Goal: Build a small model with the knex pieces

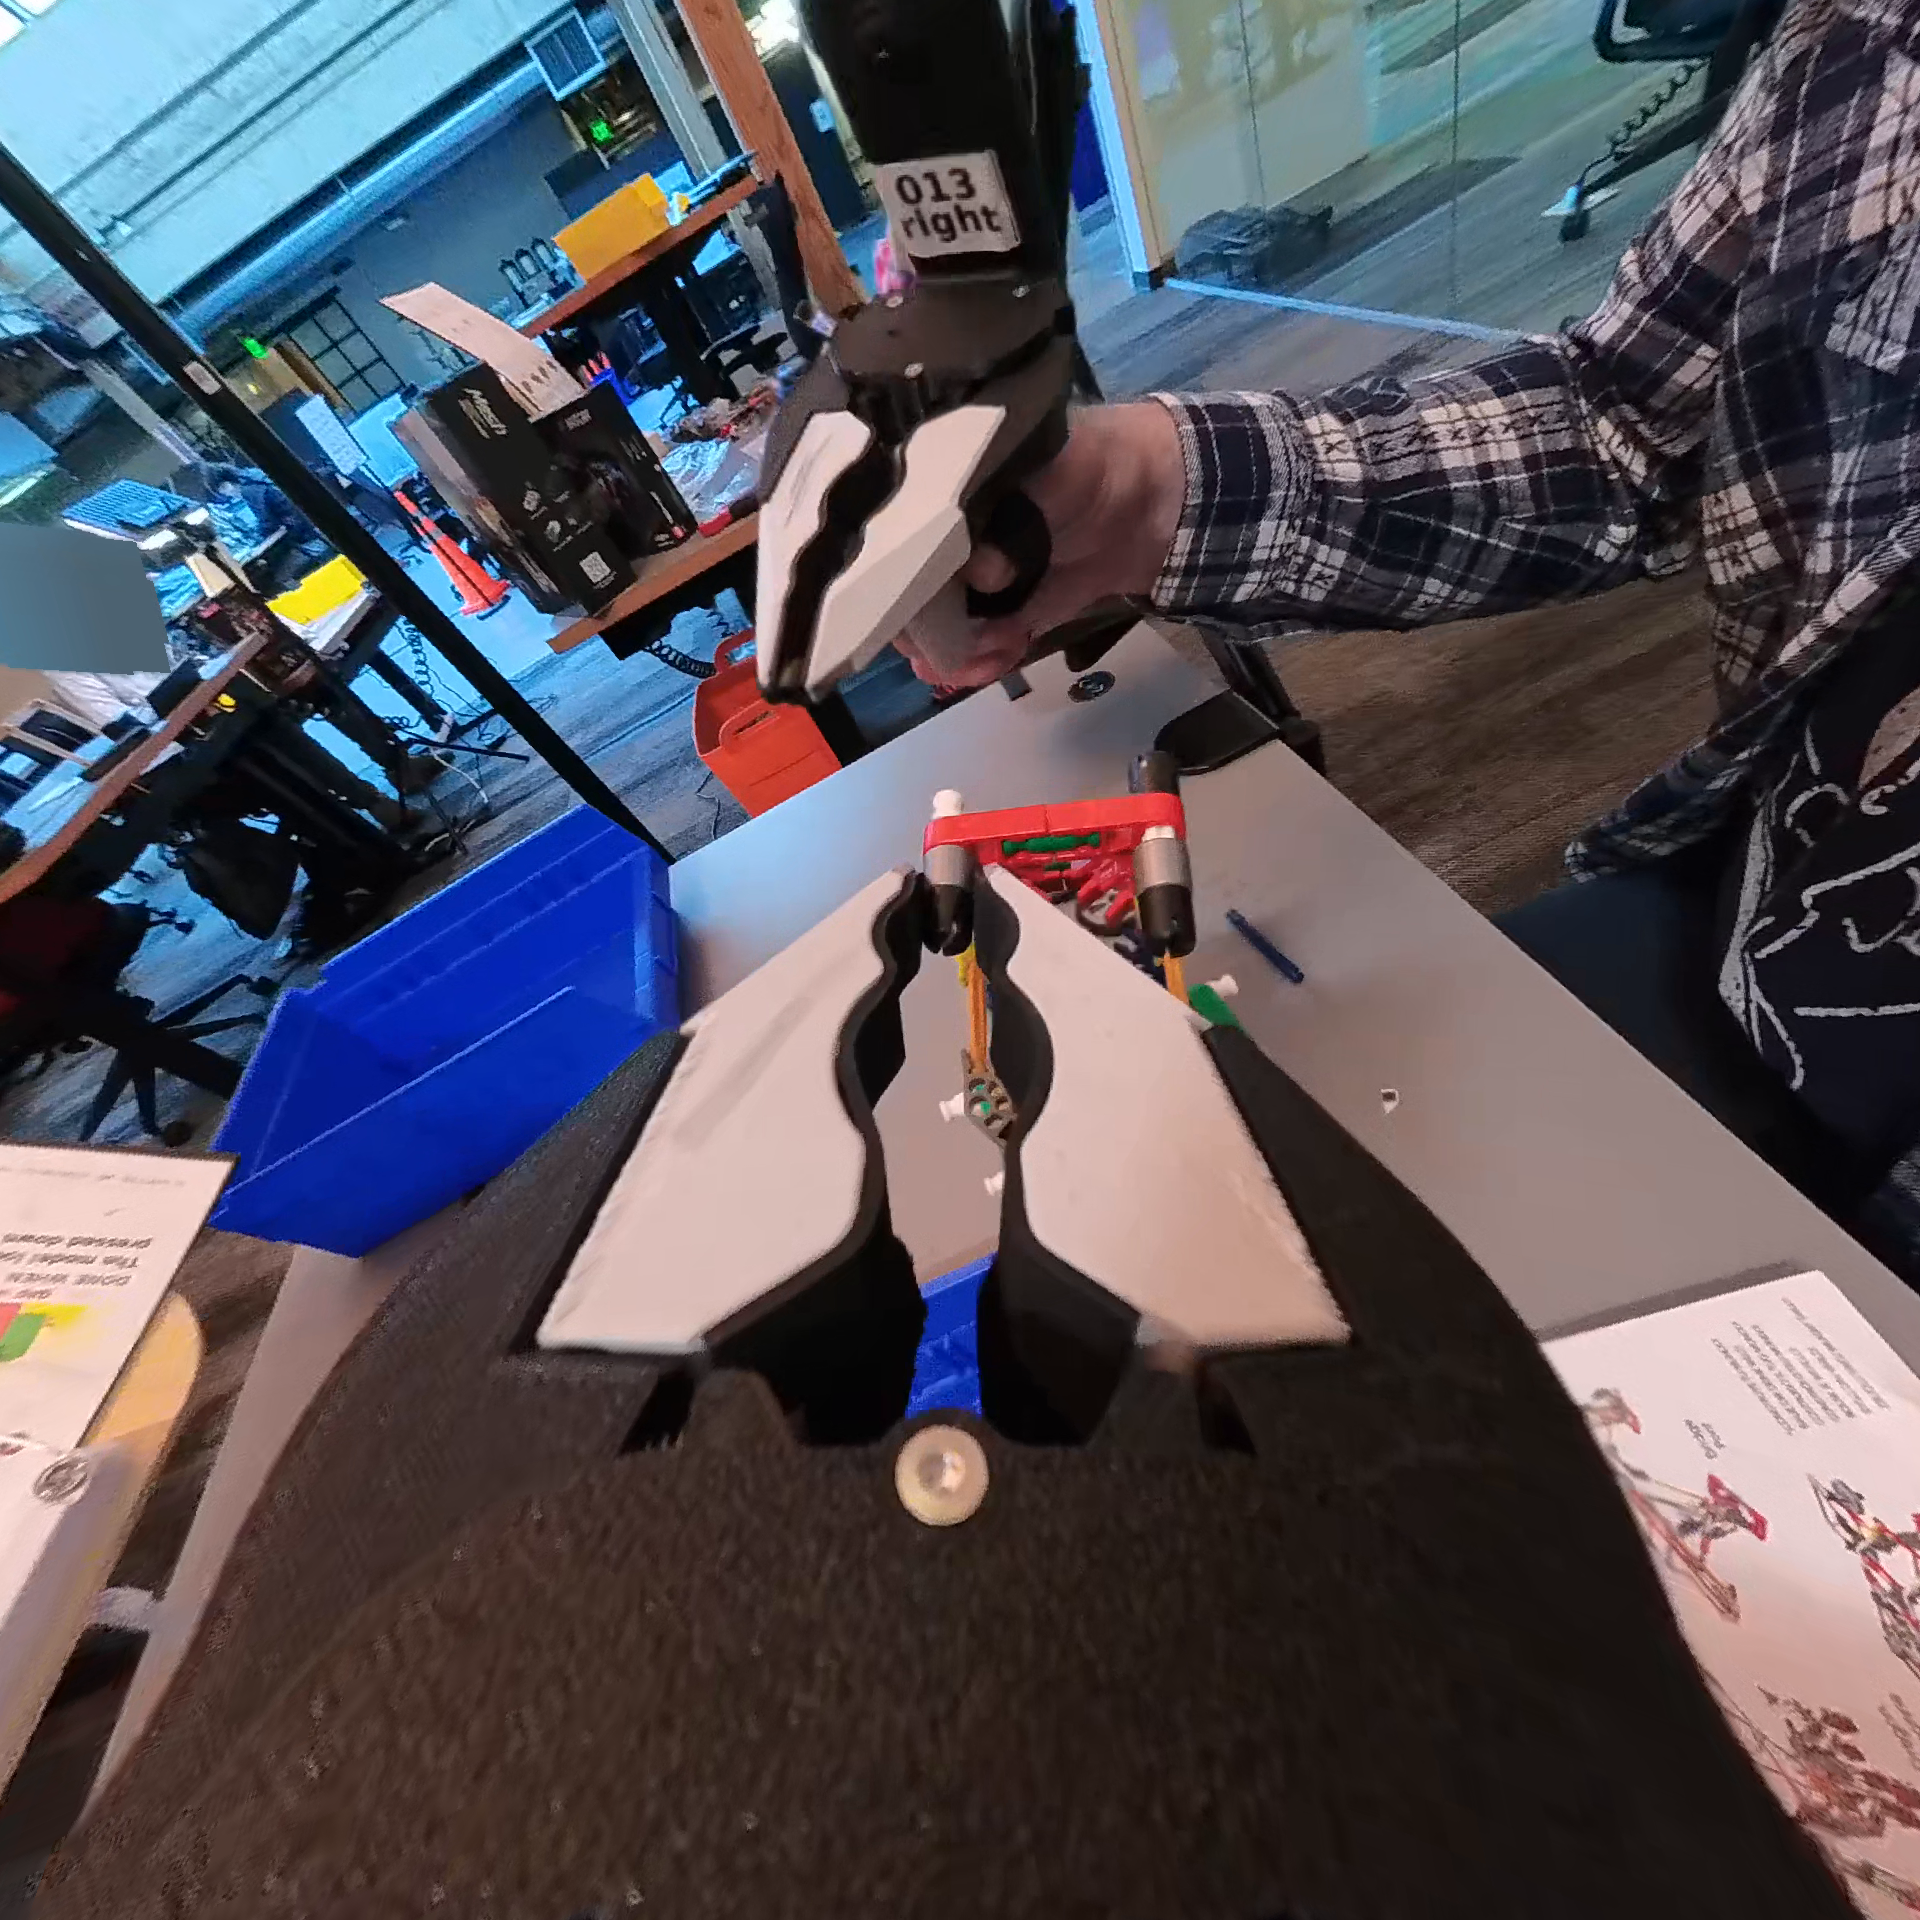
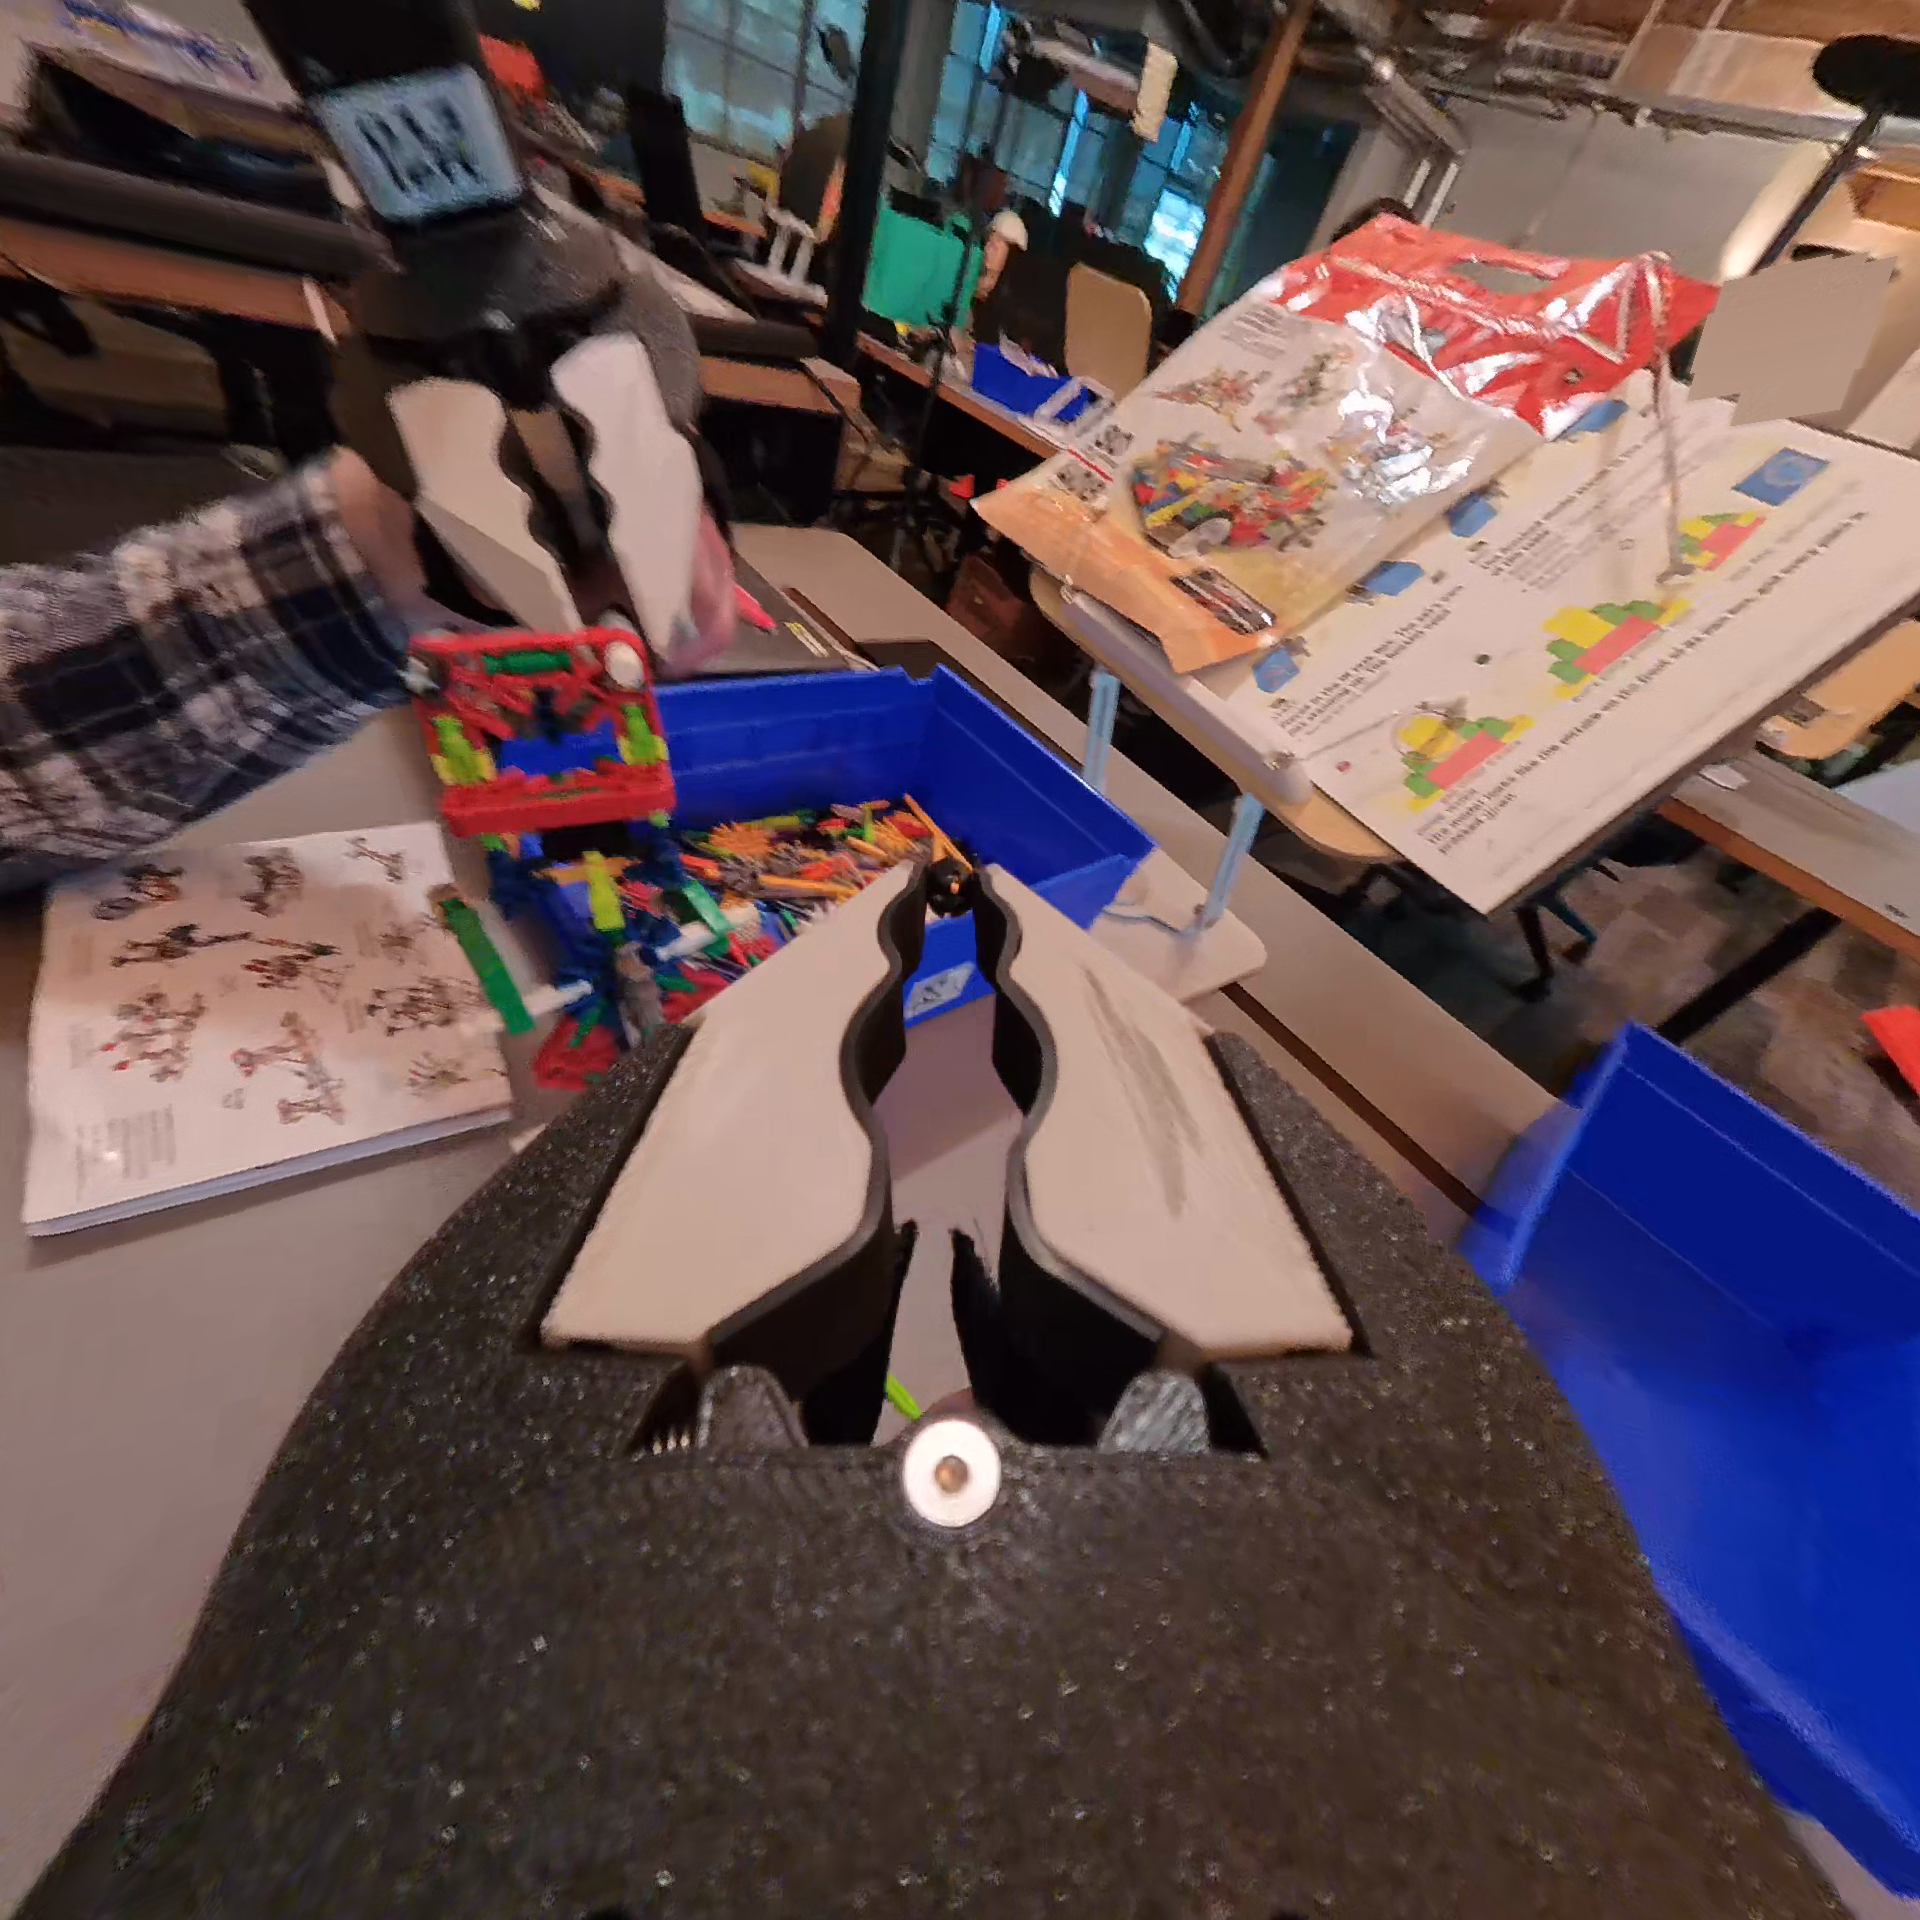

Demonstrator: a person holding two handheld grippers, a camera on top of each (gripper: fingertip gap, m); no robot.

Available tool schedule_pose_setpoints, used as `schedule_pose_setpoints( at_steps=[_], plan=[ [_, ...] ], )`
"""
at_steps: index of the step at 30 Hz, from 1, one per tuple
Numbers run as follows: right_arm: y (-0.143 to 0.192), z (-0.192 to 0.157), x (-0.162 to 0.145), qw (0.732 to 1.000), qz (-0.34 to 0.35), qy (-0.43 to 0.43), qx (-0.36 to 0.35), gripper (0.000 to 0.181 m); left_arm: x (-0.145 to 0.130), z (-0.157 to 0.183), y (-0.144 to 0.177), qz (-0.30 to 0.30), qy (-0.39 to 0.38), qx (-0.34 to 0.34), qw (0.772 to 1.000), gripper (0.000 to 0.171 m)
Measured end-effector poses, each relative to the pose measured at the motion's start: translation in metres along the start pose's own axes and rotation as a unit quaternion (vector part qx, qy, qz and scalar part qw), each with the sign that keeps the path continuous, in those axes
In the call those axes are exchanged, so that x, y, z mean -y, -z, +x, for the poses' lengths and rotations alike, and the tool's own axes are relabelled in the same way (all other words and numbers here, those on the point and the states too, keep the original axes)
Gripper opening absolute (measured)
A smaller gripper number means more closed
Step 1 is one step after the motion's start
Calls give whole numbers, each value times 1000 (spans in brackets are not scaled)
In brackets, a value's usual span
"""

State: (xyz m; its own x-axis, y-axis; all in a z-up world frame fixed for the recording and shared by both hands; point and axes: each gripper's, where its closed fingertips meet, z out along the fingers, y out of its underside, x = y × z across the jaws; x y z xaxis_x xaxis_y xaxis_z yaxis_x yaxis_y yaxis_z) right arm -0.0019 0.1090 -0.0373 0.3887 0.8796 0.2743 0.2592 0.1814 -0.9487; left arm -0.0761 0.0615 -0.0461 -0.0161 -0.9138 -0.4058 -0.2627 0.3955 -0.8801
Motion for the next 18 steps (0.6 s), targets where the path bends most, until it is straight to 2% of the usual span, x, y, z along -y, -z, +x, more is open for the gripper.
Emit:
schedule_pose_setpoints(
  at_steps=[3,11,14,18],
  plan=[
    [-9,8,-9,999,-32,19,-22,8,6,-4,10,10,-2,13,1000,6],
    [-29,15,-8,998,-39,29,-35,8,21,-11,34,27,-12,46,998,6],
    [-35,13,4,999,-24,25,-21,8,21,-9,37,26,-7,38,999,6],
    [-61,2,4,999,-40,26,19,8,18,-2,35,13,-7,21,1000,6]
  ],
)
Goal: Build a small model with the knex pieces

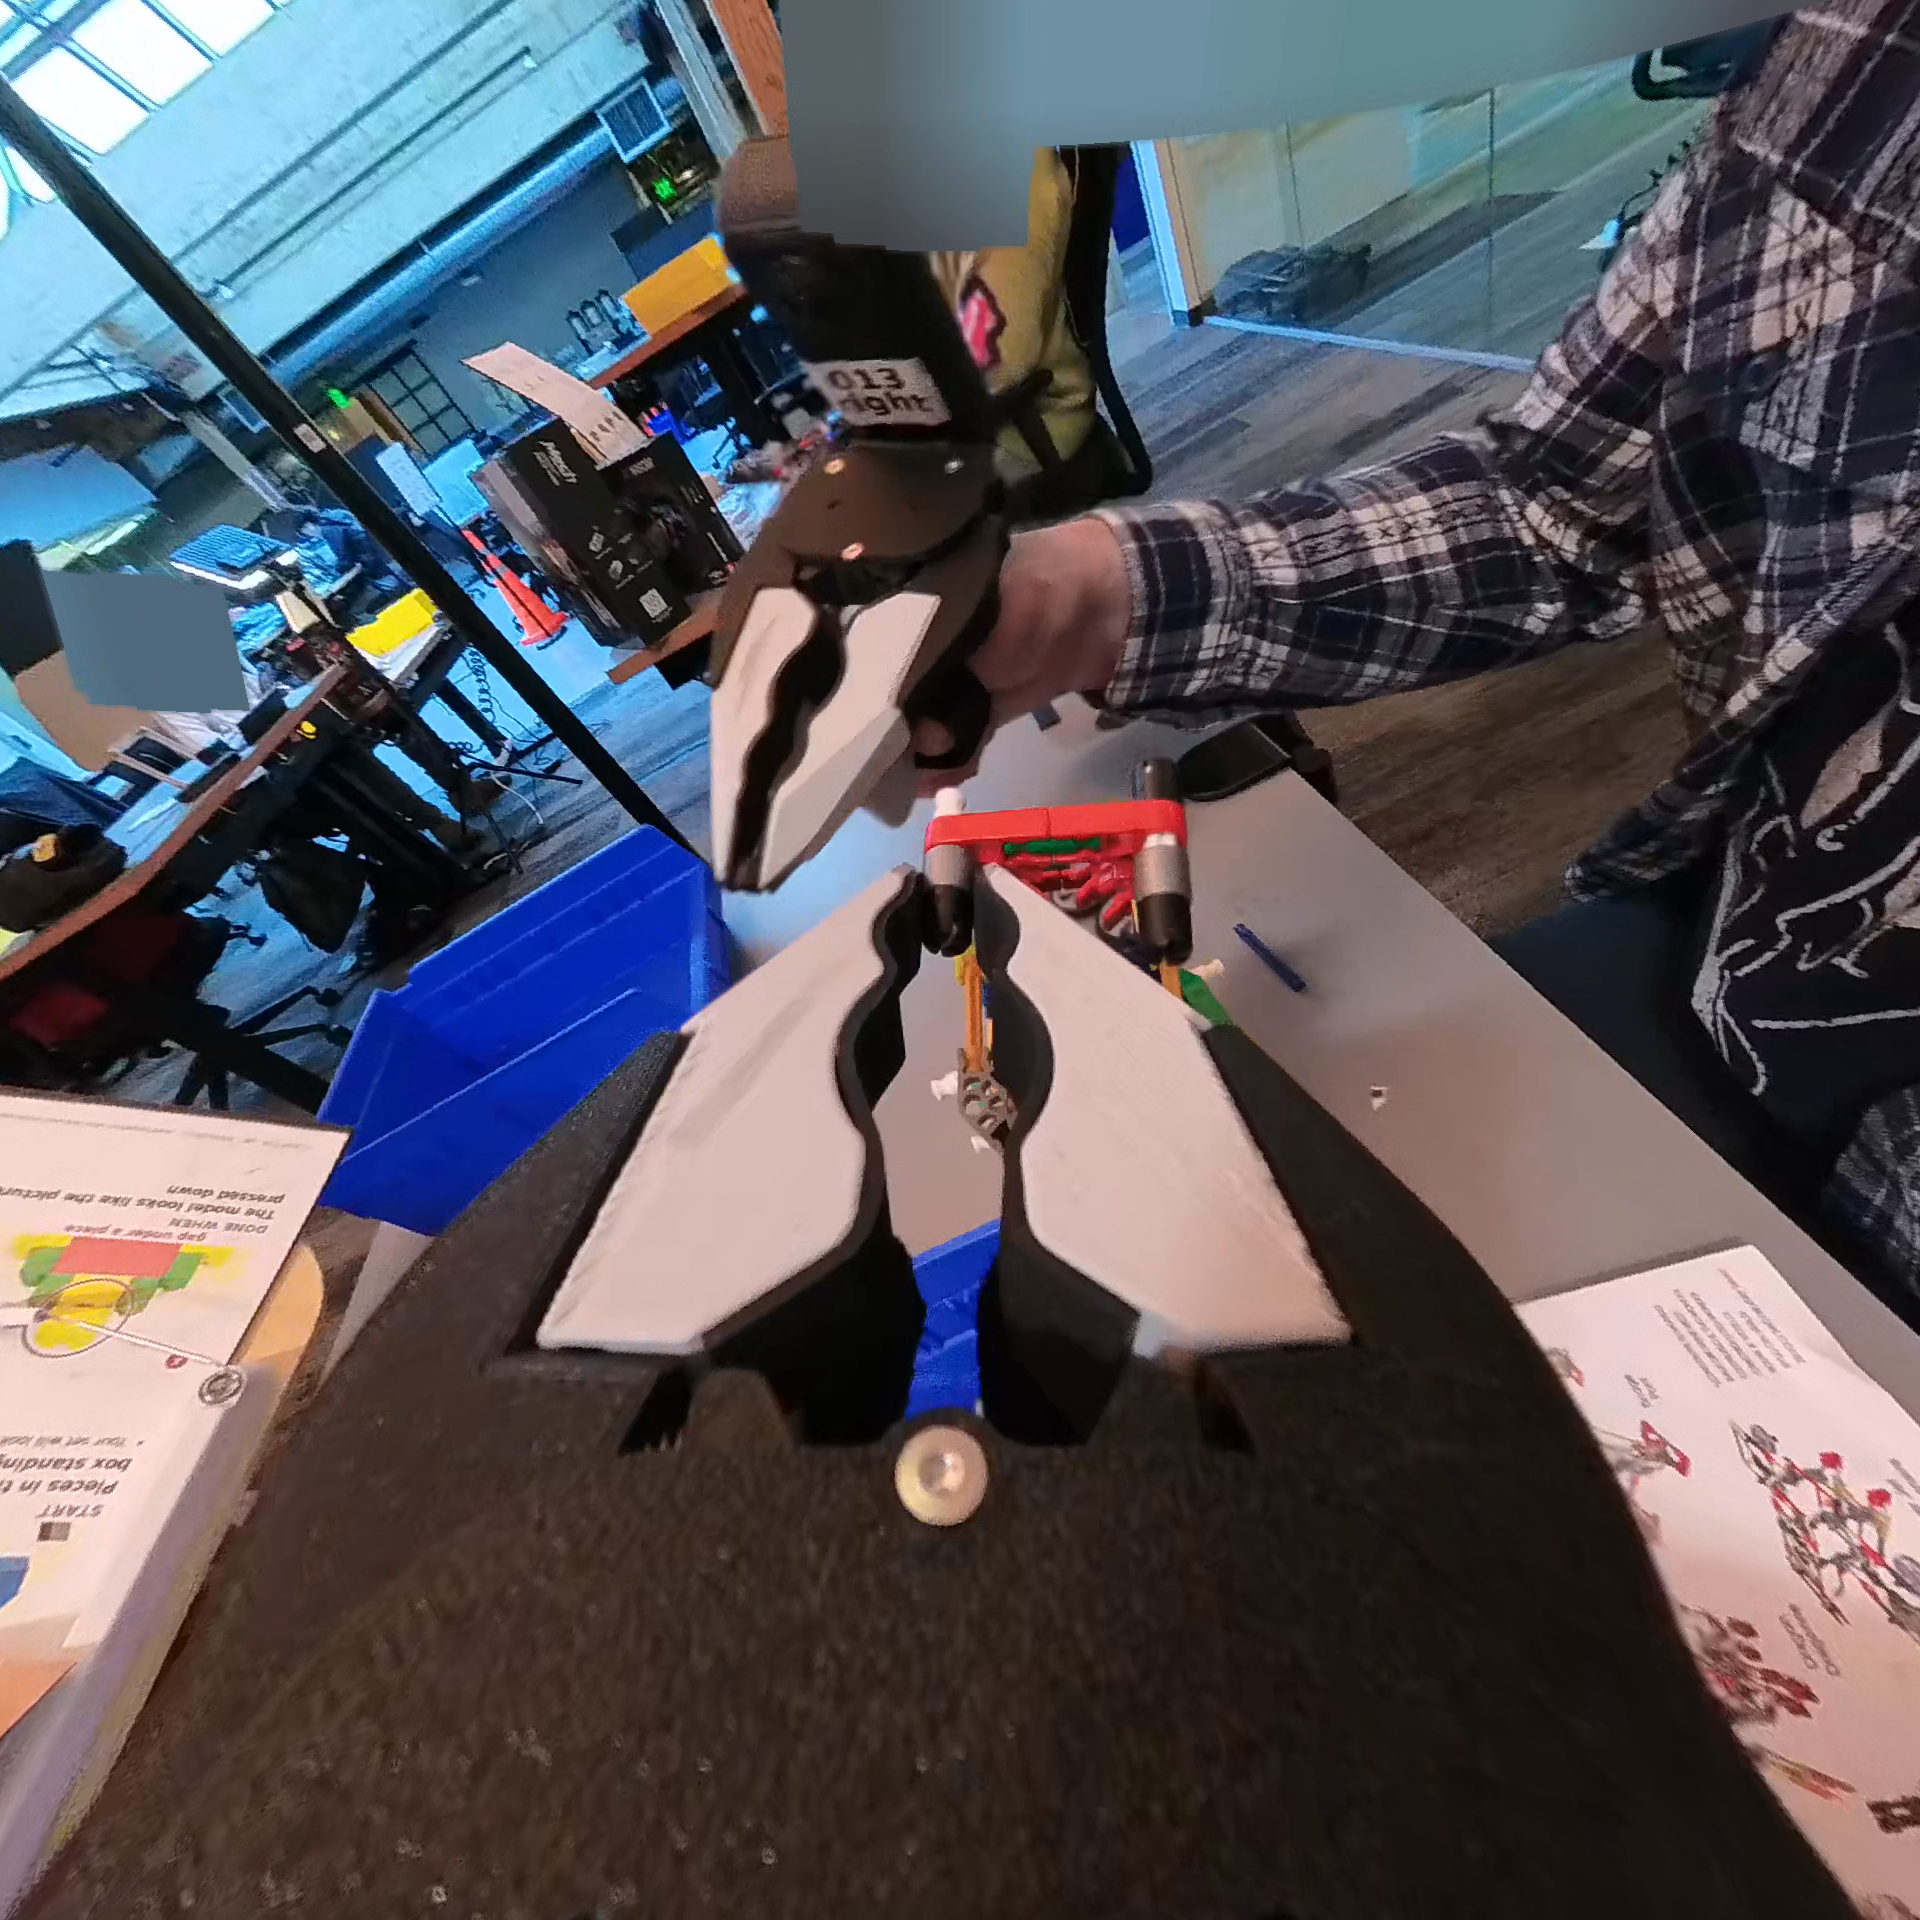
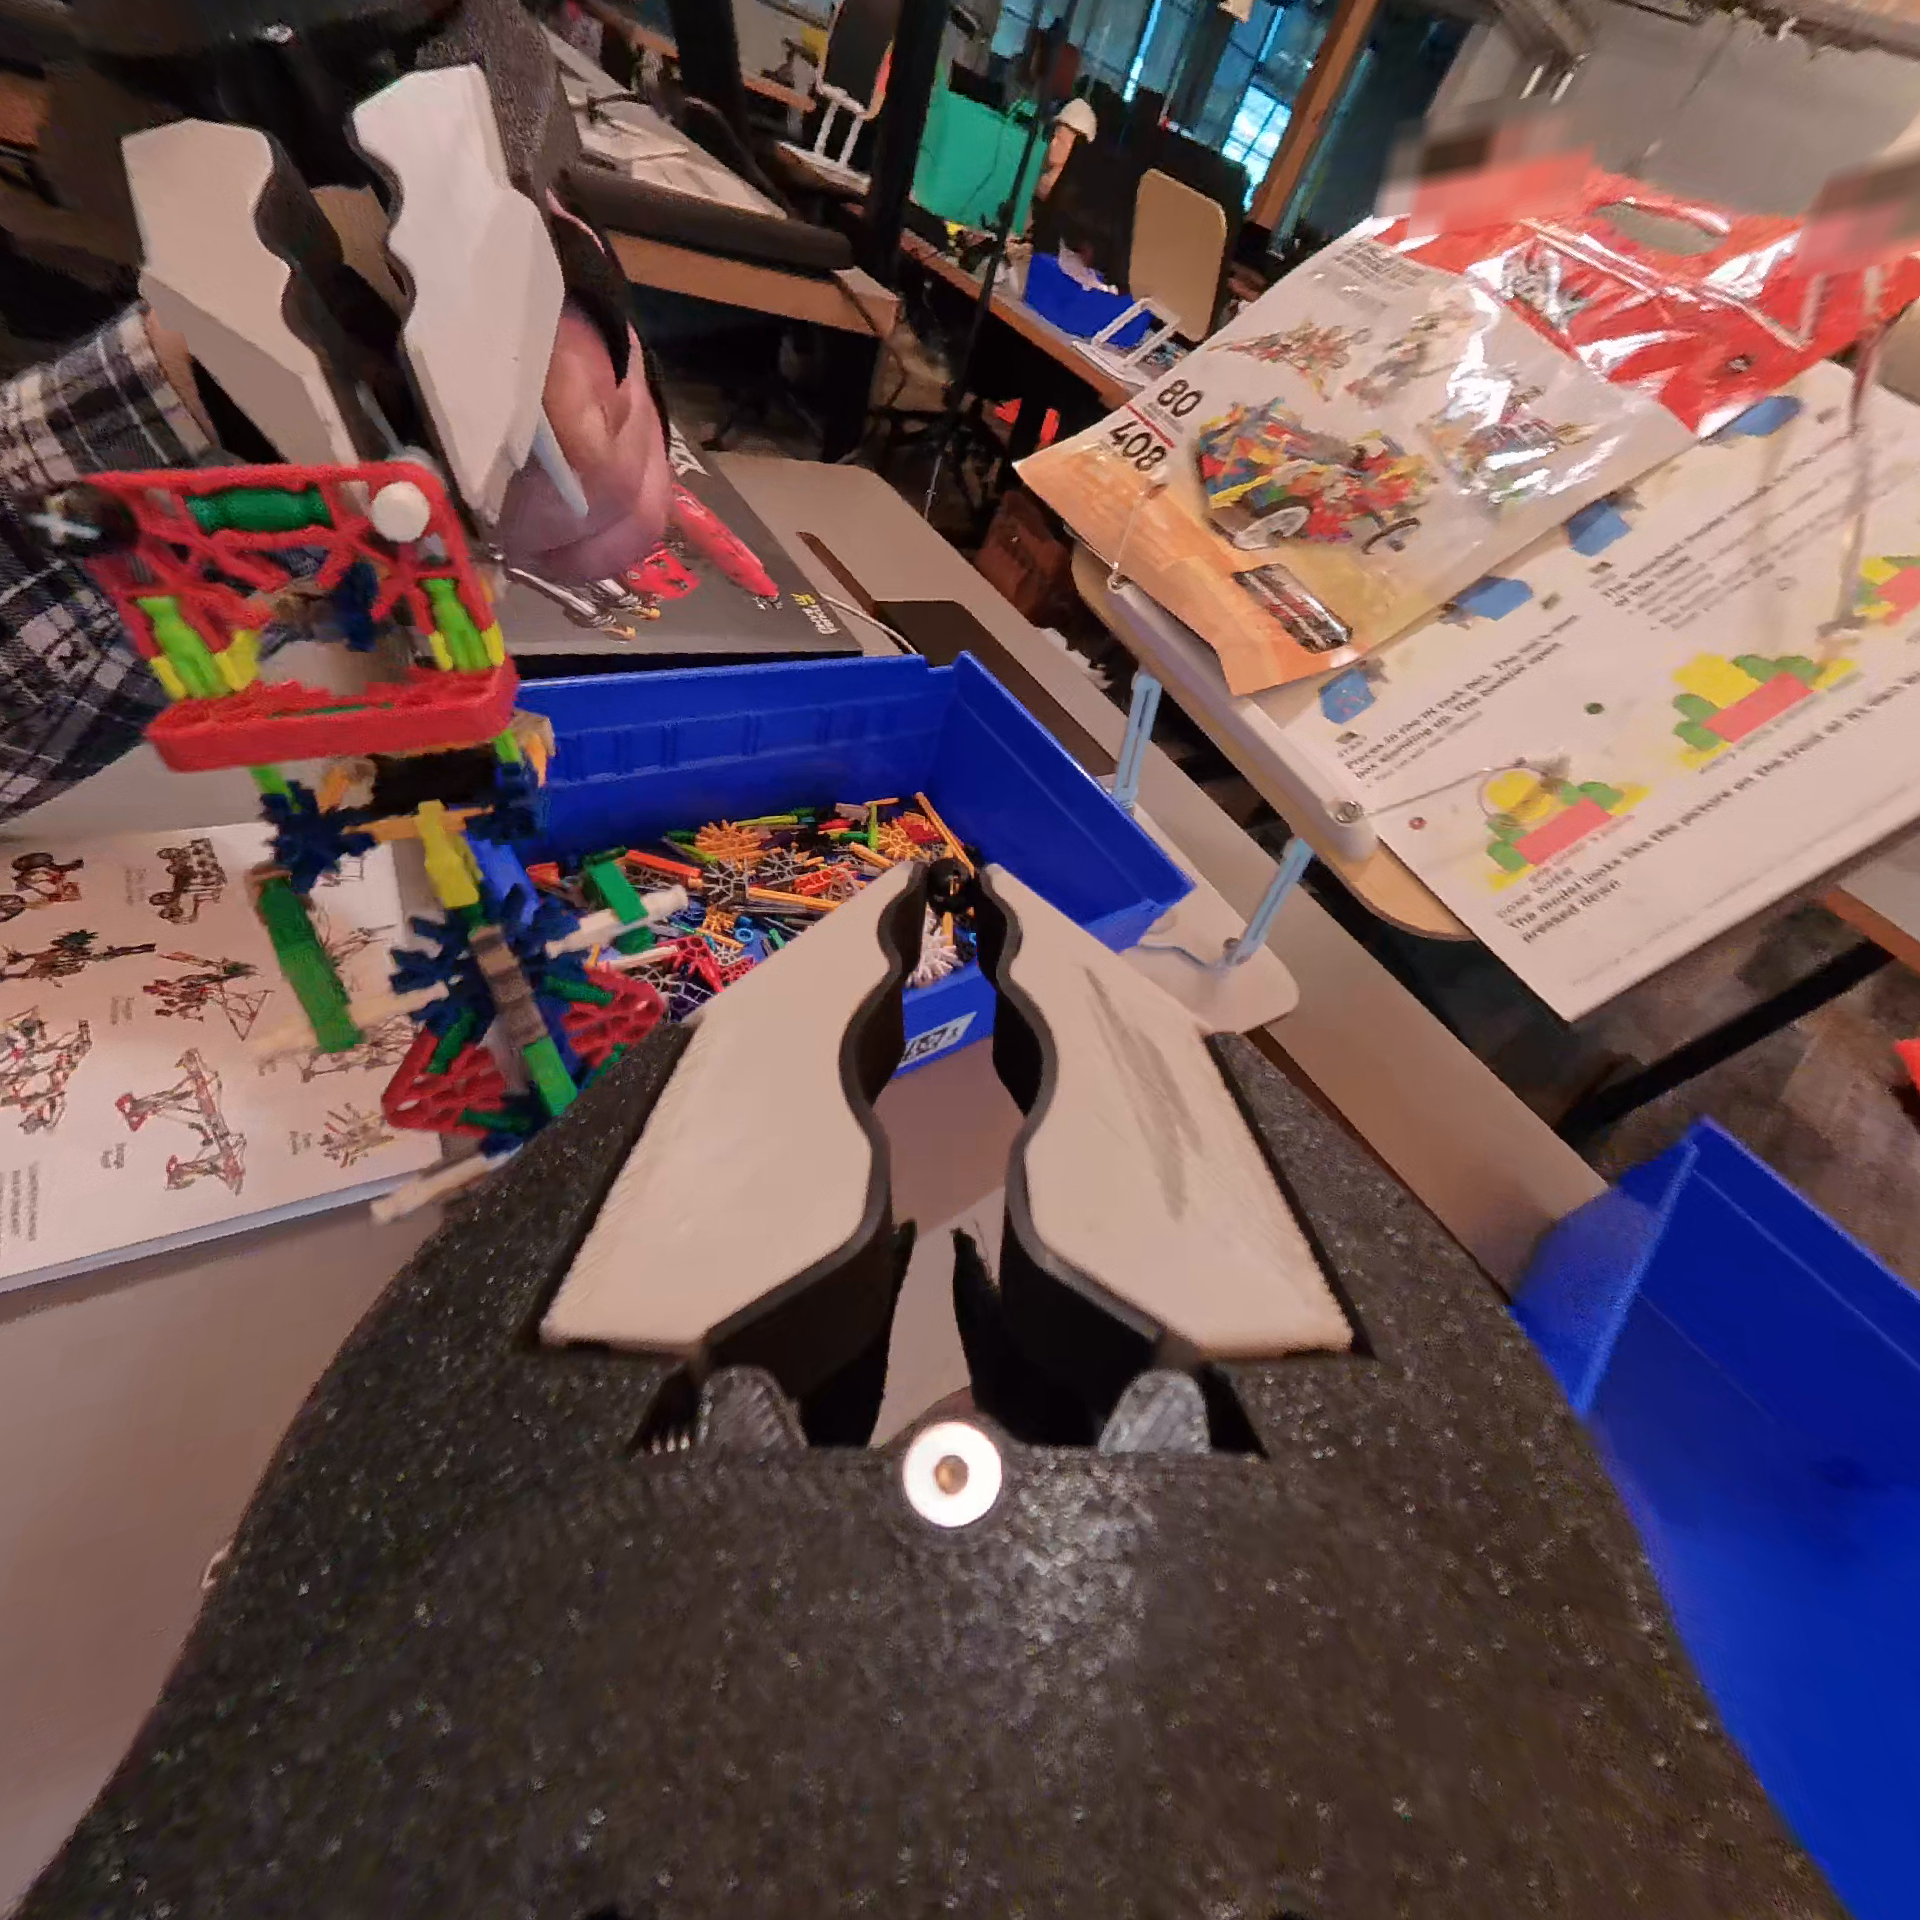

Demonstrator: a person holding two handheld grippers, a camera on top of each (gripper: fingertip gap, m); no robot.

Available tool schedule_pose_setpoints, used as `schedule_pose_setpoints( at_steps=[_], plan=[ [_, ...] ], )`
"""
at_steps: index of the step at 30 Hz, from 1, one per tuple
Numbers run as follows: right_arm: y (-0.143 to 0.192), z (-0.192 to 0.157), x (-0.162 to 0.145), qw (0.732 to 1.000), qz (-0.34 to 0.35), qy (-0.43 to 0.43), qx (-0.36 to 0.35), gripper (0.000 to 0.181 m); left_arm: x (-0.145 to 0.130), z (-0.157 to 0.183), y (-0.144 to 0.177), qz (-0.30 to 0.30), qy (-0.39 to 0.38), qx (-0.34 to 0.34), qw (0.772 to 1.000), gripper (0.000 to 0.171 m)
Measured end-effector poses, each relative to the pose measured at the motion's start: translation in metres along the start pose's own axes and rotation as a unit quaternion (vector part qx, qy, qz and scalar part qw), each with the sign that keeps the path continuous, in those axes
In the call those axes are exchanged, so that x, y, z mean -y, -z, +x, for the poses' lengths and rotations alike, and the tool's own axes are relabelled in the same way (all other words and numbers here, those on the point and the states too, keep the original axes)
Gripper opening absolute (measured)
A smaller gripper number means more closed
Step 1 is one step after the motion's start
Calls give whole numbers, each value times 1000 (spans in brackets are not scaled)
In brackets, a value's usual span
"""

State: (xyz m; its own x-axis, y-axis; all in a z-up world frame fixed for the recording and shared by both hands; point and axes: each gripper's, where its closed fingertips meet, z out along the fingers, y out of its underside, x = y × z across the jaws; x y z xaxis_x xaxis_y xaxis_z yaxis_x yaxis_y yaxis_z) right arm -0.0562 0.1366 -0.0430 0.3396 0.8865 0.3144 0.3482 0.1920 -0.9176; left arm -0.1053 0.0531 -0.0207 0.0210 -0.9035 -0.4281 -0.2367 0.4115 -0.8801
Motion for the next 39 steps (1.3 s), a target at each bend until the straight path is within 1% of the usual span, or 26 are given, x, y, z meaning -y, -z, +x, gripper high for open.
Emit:
schedule_pose_setpoints(
  at_steps=[3,8,11,19,25,28,31,32,33,34,35,37,39],
  plan=[
    [-21,-10,3,1000,-6,11,23,8,-1,9,0,-10,3,-22,1000,6],
    [-46,-18,8,999,-7,17,45,8,-2,13,-1,-18,2,-32,999,6],
    [-51,-17,10,999,-3,19,46,8,-5,15,-3,-22,5,-38,999,6],
    [-51,-10,14,999,12,12,39,8,-5,18,-2,-30,4,-45,999,6],
    [-73,-19,19,998,6,24,51,8,-3,27,-3,-46,-3,-58,997,6],
    [-90,-20,19,998,-7,23,52,8,-3,31,-3,-50,-5,-65,997,6],
    [-113,-19,6,997,-44,20,54,9,-2,34,-2,-52,-3,-74,996,6],
    [-121,-20,-2,996,-60,11,60,14,-2,36,-1,-52,-2,-77,996,6],
    [-130,-21,-13,994,-83,1,68,34,-2,37,-1,-53,-3,-80,995,6],
    [-137,-21,-26,991,-109,-6,75,49,-2,38,0,-55,-3,-82,995,6],
    [-143,-20,-36,988,-130,-11,78,58,-2,39,0,-57,-4,-83,995,6],
    [-147,-13,-49,985,-154,-29,67,61,-1,40,2,-60,-5,-84,995,6],
    [-145,-2,-60,981,-180,-59,37,61,0,41,4,-59,-5,-85,995,6]
  ],
)
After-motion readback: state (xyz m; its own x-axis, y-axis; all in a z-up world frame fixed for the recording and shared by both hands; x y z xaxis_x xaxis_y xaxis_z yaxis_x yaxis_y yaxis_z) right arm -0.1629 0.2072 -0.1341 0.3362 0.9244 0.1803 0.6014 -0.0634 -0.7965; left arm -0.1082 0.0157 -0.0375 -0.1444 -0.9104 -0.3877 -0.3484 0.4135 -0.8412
